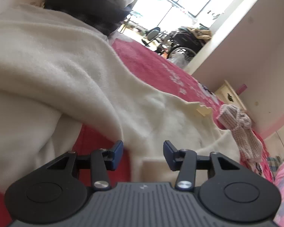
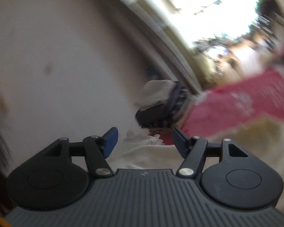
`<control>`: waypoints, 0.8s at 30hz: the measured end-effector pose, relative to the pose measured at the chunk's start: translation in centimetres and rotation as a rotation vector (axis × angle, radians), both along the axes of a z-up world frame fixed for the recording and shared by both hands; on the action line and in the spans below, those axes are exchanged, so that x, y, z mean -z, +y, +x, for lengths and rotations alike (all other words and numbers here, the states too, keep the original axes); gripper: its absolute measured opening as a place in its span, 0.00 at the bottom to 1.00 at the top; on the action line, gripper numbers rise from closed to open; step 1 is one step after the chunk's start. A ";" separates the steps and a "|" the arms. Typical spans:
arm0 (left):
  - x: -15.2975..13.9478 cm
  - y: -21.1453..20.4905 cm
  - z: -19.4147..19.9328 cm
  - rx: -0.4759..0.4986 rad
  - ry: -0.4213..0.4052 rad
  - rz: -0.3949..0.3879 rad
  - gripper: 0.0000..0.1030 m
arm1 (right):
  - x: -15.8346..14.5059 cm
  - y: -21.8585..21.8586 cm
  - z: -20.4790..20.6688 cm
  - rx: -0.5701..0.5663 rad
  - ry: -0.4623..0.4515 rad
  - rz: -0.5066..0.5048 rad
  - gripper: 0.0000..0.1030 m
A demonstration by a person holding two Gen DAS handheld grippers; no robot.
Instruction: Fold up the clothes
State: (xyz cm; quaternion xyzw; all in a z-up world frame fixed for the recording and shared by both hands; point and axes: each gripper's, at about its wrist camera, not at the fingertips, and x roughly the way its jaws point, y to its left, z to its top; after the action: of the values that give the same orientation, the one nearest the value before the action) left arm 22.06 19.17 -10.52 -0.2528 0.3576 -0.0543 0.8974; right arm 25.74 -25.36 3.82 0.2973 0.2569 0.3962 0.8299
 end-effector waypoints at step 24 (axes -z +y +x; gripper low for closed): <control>-4.4 -6.9 -5.0 0.142 -0.063 0.112 0.51 | 14.7 1.4 -23.5 0.302 0.499 0.038 0.62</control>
State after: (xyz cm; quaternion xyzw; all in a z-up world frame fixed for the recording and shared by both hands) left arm 17.09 12.30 -6.15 -0.1742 0.3488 -0.1058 0.9148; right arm 2.27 -24.01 -10.89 0.4361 0.3984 0.1876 0.7848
